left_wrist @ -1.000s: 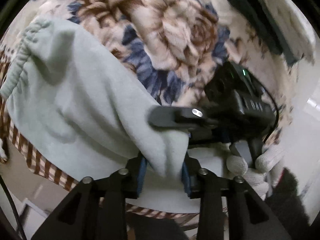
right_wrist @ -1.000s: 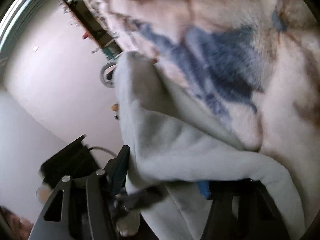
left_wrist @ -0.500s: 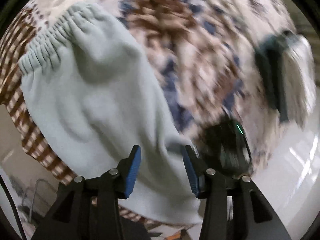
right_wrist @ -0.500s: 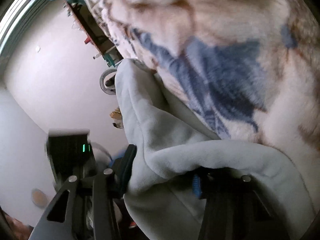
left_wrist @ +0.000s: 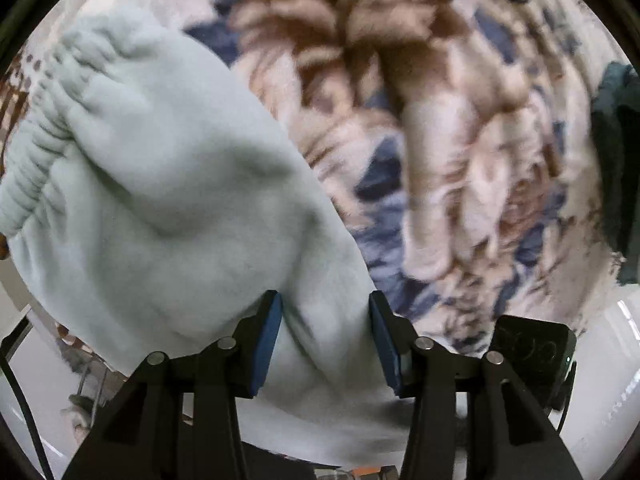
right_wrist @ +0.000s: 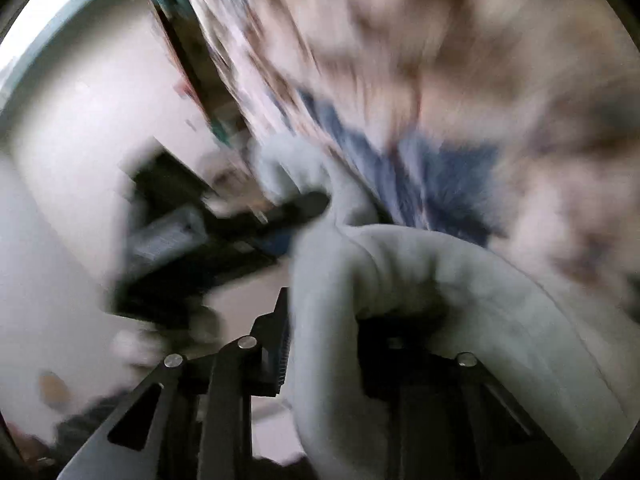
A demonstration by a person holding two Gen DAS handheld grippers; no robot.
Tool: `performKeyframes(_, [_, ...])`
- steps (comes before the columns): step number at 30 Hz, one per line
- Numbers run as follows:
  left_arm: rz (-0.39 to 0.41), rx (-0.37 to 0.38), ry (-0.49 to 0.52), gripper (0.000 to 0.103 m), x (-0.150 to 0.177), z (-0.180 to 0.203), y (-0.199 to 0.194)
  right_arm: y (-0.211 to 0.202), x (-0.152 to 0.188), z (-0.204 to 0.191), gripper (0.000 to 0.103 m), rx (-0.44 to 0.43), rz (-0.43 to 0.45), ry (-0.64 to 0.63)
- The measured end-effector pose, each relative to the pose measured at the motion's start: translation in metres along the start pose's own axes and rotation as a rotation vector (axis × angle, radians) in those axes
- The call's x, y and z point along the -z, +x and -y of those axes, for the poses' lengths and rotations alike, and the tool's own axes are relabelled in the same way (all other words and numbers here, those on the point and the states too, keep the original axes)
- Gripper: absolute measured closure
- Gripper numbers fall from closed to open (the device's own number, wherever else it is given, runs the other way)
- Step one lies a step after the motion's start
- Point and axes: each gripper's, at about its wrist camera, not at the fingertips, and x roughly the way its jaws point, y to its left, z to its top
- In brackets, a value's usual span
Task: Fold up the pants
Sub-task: 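Fold the sweatpants end with the right gripper toward the left gripper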
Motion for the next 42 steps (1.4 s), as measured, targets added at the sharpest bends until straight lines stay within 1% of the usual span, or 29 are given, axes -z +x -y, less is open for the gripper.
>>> performKeyframes(1, [0.012,0.026,0.000,0.060,0.001,0.001,-0.007,-0.016,0.001,0.000,0.078,-0.041,0.053,0.015])
performKeyframes(2, [0.025,0.035,0.010,0.060,0.001,0.004,-0.012,-0.024,0.001,0.001,0.078,-0.075,0.073,0.026])
performKeyframes(3, [0.038,0.032,0.021,0.060,0.001,0.007,-0.016,-0.029,0.002,0.001,0.078,-0.085,0.076,0.027])
performKeyframes(5, [0.058,0.015,0.039,0.060,0.003,0.010,-0.019,-0.024,-0.001,0.003,0.078,-0.062,0.052,0.042])
performKeyframes(8, [0.050,-0.002,0.022,0.060,-0.002,0.004,-0.012,-0.022,-0.013,0.015,0.078,-0.024,0.085,0.070])
performKeyframes(10, [0.036,-0.018,0.003,0.060,-0.001,-0.007,-0.004,-0.035,-0.020,0.017,0.082,0.034,0.147,0.083])
performKeyframes(13, [0.003,-0.001,-0.009,0.059,-0.004,-0.014,0.009,-0.045,-0.025,-0.004,0.084,0.103,0.182,0.034])
performKeyframes(16, [0.003,0.003,0.005,0.059,-0.002,-0.016,0.006,-0.058,-0.022,-0.013,0.085,0.220,0.200,0.003])
performKeyframes(17, [0.004,-0.001,0.009,0.059,-0.003,-0.018,0.005,-0.058,-0.022,-0.018,0.085,0.281,0.208,-0.009])
performKeyframes(18, [0.002,-0.007,0.010,0.059,-0.004,-0.022,0.003,-0.074,-0.018,-0.026,0.083,0.394,0.252,-0.046])
performKeyframes(19, [0.001,-0.008,0.011,0.059,-0.005,-0.023,0.003,-0.087,-0.016,-0.033,0.083,0.439,0.285,-0.071])
performKeyframes(20, [-0.002,-0.005,0.004,0.059,-0.005,-0.028,0.002,-0.099,-0.017,-0.036,0.083,0.434,0.300,-0.059])
performKeyframes(22, [-0.008,0.006,0.001,0.059,-0.005,-0.031,0.001,-0.112,-0.018,-0.028,0.077,0.348,0.279,0.000])
performKeyframes(23, [-0.004,0.001,0.009,0.059,-0.005,-0.037,0.002,-0.112,-0.022,-0.026,0.064,0.325,0.242,0.017])
performKeyframes(24, [0.000,-0.006,0.014,0.059,-0.003,-0.043,0.000,-0.110,-0.024,-0.023,0.049,0.323,0.202,0.019])
performKeyframes(25, [0.000,-0.015,0.018,0.059,-0.002,-0.046,-0.001,-0.103,-0.027,-0.021,0.045,0.314,0.154,0.015])
performKeyframes(26, [-0.001,-0.029,0.022,0.060,0.001,-0.051,0.001,-0.096,-0.028,-0.021,0.045,0.321,0.129,0.003])
performKeyframes(27, [-0.001,-0.037,0.018,0.060,0.002,-0.056,0.001,-0.088,-0.024,-0.021,0.047,0.348,0.096,-0.032])
performKeyframes(28, [-0.001,-0.041,0.012,0.060,0.006,-0.060,0.001,-0.082,-0.019,-0.024,0.052,0.404,0.083,-0.069])
performKeyframes(29, [-0.003,-0.042,0.005,0.061,0.009,-0.062,-0.001,-0.076,-0.013,-0.030,0.065,0.473,0.086,-0.105])
performKeyframes(30, [-0.002,-0.032,0.004,0.062,0.013,-0.061,-0.005,-0.070,-0.005,-0.037,0.066,0.527,0.084,-0.149])
performKeyframes(32, [-0.008,0.016,0.023,0.062,0.026,-0.051,-0.015,-0.061,0.017,-0.054,0.066,0.628,0.084,-0.260])
performKeyframes(33, [-0.021,0.048,0.037,0.062,0.032,-0.043,-0.017,-0.057,0.032,-0.063,0.066,0.650,0.078,-0.317])
performKeyframes(34, [-0.044,0.091,0.058,0.062,0.037,-0.030,-0.019,-0.054,0.039,-0.065,0.067,0.650,0.073,-0.335])
performKeyframes(35, [-0.056,0.111,0.072,0.061,0.040,-0.021,-0.020,-0.052,0.048,-0.067,0.070,0.663,0.074,-0.348])
performKeyframes(36, [-0.070,0.133,0.093,0.061,0.043,-0.007,-0.021,-0.050,0.056,-0.068,0.076,0.679,0.079,-0.363])
performKeyframes(38, [-0.108,0.175,0.137,0.060,0.047,0.021,-0.019,-0.042,0.067,-0.071,0.082,0.734,0.093,-0.409])
performKeyframes(40, [-0.151,0.188,0.172,0.060,0.053,0.043,-0.014,-0.037,0.078,-0.075,0.085,0.774,0.124,-0.459])
performKeyframes(42, [-0.186,0.163,0.199,0.060,0.055,0.075,-0.003,-0.024,0.091,-0.084,0.087,0.829,0.148,-0.528])
